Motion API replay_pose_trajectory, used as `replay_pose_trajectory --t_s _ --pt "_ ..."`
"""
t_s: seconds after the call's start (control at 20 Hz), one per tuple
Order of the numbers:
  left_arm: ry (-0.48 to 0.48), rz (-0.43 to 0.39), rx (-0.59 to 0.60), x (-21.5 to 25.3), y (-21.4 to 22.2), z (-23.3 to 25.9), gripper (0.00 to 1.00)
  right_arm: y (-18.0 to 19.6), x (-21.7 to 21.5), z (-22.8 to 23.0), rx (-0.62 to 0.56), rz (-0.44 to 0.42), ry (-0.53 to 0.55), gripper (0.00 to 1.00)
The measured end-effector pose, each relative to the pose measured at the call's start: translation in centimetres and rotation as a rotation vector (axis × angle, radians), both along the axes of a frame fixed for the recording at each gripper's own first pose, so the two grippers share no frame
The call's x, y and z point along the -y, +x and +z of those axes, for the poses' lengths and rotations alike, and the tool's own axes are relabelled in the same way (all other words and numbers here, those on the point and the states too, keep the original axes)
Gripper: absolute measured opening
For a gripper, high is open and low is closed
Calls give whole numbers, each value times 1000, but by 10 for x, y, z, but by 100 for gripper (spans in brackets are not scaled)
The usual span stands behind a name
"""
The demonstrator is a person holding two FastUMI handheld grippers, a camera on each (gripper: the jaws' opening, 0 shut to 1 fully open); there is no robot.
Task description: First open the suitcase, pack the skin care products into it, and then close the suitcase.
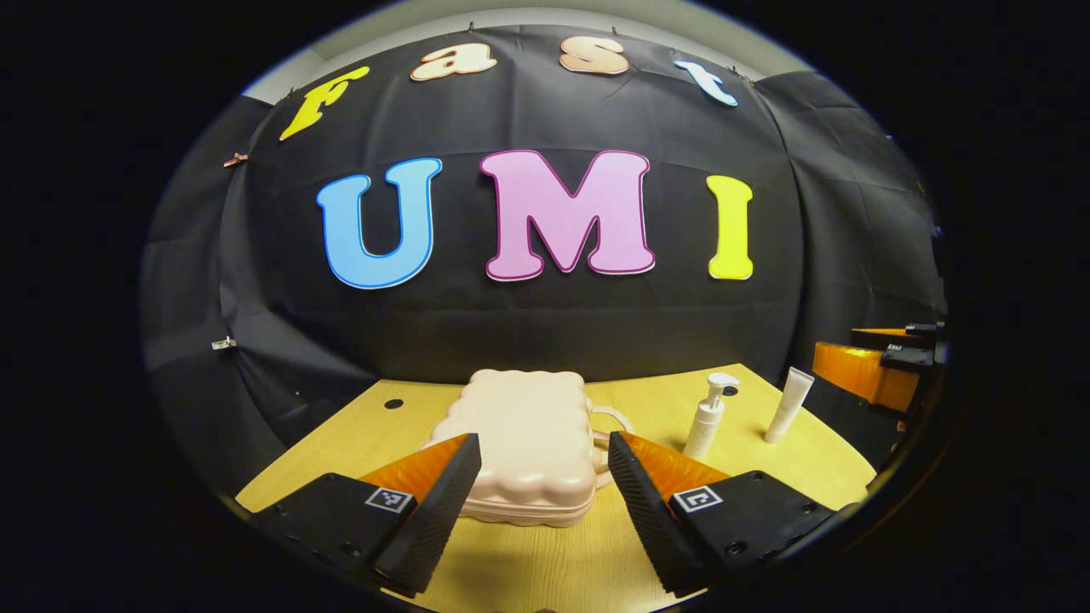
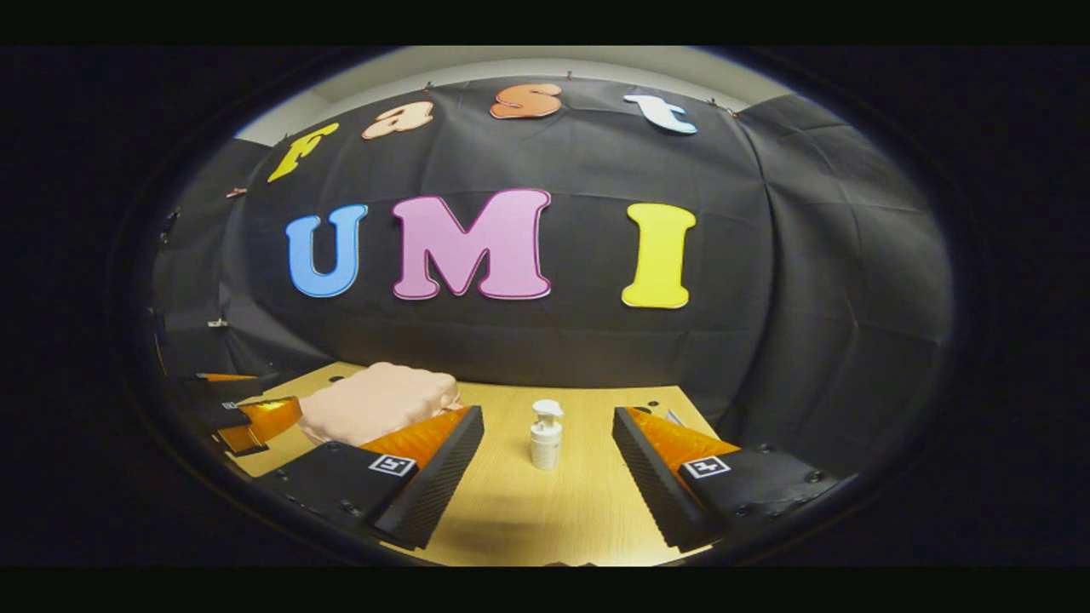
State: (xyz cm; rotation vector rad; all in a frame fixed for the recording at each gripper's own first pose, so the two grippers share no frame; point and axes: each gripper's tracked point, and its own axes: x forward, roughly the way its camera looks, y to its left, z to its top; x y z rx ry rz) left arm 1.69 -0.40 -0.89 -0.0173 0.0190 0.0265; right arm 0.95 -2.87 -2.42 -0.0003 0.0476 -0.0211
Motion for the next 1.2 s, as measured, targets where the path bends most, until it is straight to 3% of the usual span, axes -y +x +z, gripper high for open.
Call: replay_pose_trajectory --t_s 0.25,0.45,0.6,1.05,1.1,1.2 --pt "22 -79 40 28 27 15 95 2 8 -3 -13 -24 0 97" --pt "34 -193 36 83 79 16 95 2 25 -7 -20 -56 -13 97" --pt "11 -239 -29 119 126 -13 95 3 29 -18 -29 -50 -46 97" --pt "59 -155 -227 142 242 -102 95 1 17 -63 -132 18 -9 97" --pt "74 -142 -247 142 250 -106 83 2 15 -68 -143 29 -13 98" --pt "87 -88 -297 137 264 -118 80 3 9 -74 -165 61 -11 97"
